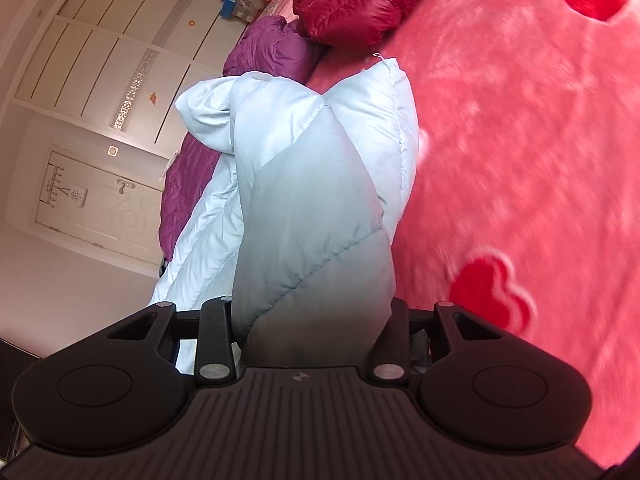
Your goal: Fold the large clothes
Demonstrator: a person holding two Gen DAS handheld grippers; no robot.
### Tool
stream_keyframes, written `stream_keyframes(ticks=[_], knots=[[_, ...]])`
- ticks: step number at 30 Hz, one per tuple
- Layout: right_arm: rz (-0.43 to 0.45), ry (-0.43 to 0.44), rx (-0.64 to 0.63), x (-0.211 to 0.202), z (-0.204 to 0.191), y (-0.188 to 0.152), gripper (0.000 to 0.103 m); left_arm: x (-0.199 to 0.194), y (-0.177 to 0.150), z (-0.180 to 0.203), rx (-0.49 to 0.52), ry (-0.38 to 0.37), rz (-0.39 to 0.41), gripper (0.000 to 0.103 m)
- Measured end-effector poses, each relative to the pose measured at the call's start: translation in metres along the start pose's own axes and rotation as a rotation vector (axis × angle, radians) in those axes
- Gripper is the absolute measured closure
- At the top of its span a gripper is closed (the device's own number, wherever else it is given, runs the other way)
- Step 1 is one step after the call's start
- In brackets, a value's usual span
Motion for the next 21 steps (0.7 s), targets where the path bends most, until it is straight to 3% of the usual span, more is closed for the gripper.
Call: stream_keyframes(ticks=[6,9,12,14,15,17,21], knots=[[-0.042,-0.026,0.035,-0.026,0.019,-0.026,0.053,-0.017,-0.040,0.012,-0.006,0.028,-0.090,0.095],[-0.026,-0.100,-0.022,-0.033,0.022,-0.030,0.040,-0.010,-0.047,0.012,0.047,0.089,-0.121,0.087],[0.029,-0.143,-0.070,-0.035,0.018,-0.023,0.027,-0.005,-0.045,0.016,0.076,0.124,-0.117,0.069],[0.077,-0.177,-0.108,-0.041,0.015,-0.021,0.008,-0.011,-0.044,0.022,0.120,0.153,-0.111,0.045],[0.102,-0.187,-0.125,-0.045,0.015,-0.021,0.003,-0.011,-0.041,0.029,0.151,0.171,-0.104,0.041],[0.151,-0.205,-0.161,-0.050,0.013,-0.017,0.002,-0.021,-0.040,0.037,0.212,0.198,-0.091,0.032],[0.298,-0.294,-0.264,-0.064,0.002,-0.012,0.002,-0.028,-0.034,0.054,0.316,0.261,-0.087,0.023]])
Point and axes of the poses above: each gripper's, at about its wrist camera, not at the fingertips, and x roughly the way its jaws point, z to its right, y to its top, the point moved 4 cm from there along x, roughly the way its jaws point, and after that the axes turned 14 degrees about -y, right-handed, at the moved point
